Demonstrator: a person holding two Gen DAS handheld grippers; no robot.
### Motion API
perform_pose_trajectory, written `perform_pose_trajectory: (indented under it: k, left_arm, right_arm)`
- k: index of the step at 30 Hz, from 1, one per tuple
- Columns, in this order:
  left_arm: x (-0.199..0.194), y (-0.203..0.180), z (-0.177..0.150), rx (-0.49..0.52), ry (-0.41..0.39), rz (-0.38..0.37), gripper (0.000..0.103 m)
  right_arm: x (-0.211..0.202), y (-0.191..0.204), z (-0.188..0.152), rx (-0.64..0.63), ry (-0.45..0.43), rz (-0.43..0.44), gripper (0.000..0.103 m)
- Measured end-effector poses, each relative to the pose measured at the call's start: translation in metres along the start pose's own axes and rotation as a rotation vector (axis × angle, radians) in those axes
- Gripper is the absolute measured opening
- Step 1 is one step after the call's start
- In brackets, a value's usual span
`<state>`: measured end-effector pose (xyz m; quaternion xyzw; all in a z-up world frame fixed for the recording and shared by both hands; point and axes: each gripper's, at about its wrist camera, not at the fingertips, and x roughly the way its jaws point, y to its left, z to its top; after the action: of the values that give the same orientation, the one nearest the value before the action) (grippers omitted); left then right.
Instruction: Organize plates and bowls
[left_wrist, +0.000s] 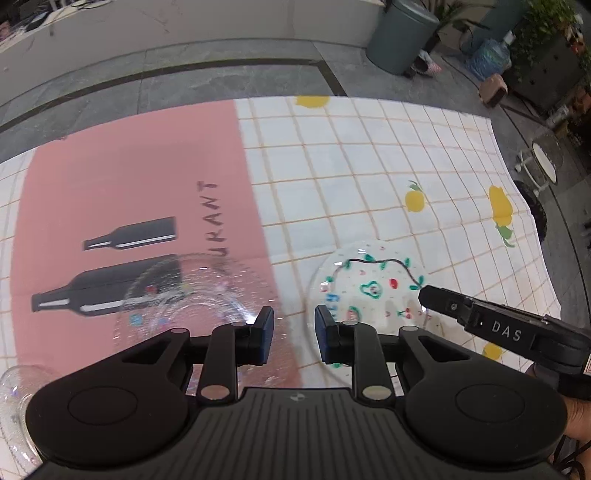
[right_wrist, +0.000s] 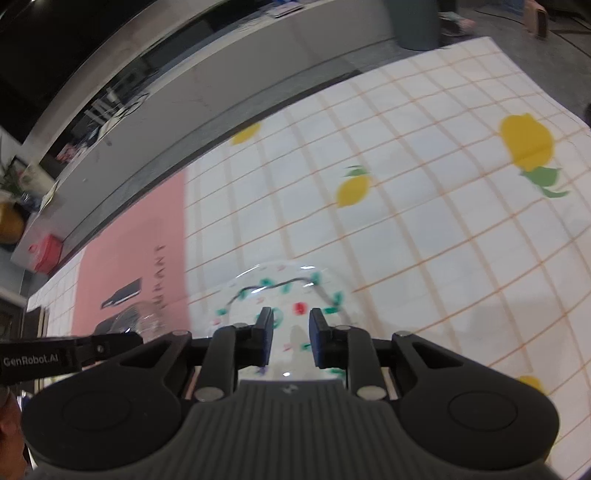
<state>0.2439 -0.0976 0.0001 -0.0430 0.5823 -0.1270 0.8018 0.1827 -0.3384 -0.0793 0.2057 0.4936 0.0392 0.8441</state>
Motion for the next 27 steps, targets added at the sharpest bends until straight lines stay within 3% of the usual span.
perform_pose_trajectory:
  k: [6,9,17,21,27]
  left_arm:
    - [-0.015,0.033,-0.019,-0.053,-0.044,-0.006,0.030]
    - [-0.021,0.048,-0.034,-0.067,-0.077,-0.012,0.037]
    - [-0.022,0.103,-0.077,-0.165,-0.105,-0.037,0.043]
    - [-0.021,0.124,-0.084,-0.197,-0.119,-0.043,0.045]
    - [-0.016,0.138,-0.089,-0.268,-0.177,-0.113,0.050]
  right_arm:
    - [0.001,0.022,-0.012,-0.042,0.006,0.039,0.023]
    - [0.002,0.031,-0.019,-0.077,-0.004,0.047,0.032]
    - [0.017,0.048,-0.028,-0.112,0.048,0.078,0.032]
    - [0.025,0.060,-0.033,-0.121,0.072,0.099,0.033]
    - [0.042,0.079,-0.040,-0.147,0.081,0.105,0.034]
